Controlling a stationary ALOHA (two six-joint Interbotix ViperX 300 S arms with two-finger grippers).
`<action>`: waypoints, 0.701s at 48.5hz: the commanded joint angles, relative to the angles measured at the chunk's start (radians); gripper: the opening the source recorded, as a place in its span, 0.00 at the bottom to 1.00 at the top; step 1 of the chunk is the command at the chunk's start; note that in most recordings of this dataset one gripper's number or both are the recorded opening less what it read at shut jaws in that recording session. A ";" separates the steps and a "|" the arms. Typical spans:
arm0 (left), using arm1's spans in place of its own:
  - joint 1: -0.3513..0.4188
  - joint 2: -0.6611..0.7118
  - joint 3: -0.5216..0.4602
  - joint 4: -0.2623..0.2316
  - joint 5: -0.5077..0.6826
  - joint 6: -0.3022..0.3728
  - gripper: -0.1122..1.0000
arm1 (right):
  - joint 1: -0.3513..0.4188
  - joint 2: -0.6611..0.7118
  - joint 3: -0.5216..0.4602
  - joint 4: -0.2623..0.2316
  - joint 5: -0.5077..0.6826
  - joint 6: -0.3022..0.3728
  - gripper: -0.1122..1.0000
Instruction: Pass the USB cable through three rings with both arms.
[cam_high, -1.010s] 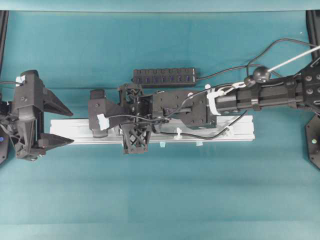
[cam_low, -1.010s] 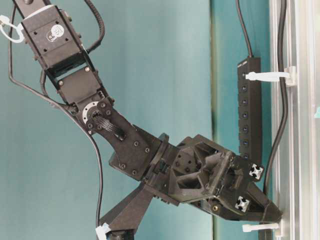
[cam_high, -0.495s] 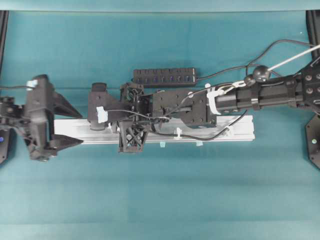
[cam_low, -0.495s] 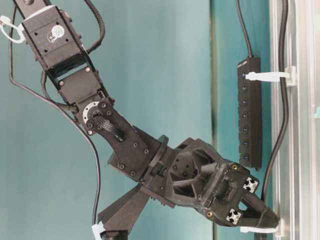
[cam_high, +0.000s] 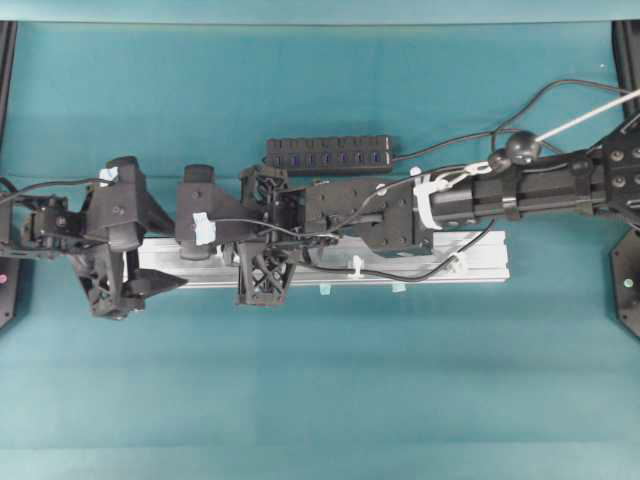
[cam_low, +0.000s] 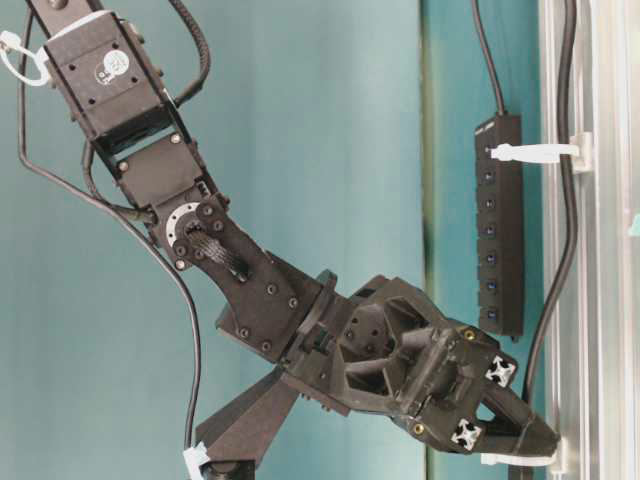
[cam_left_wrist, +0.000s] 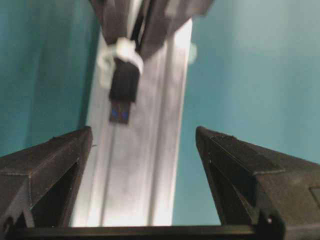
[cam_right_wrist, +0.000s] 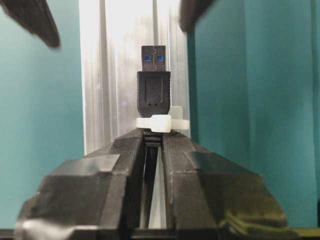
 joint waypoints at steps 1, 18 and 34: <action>0.008 0.014 -0.009 0.002 -0.052 0.026 0.91 | 0.005 -0.018 -0.005 0.003 -0.017 0.011 0.04; 0.009 0.095 -0.009 0.003 -0.137 0.064 0.92 | 0.005 -0.020 -0.005 0.014 -0.031 0.011 0.04; 0.009 0.144 -0.031 0.002 -0.153 0.066 0.91 | 0.005 -0.020 -0.005 0.017 -0.031 0.012 0.04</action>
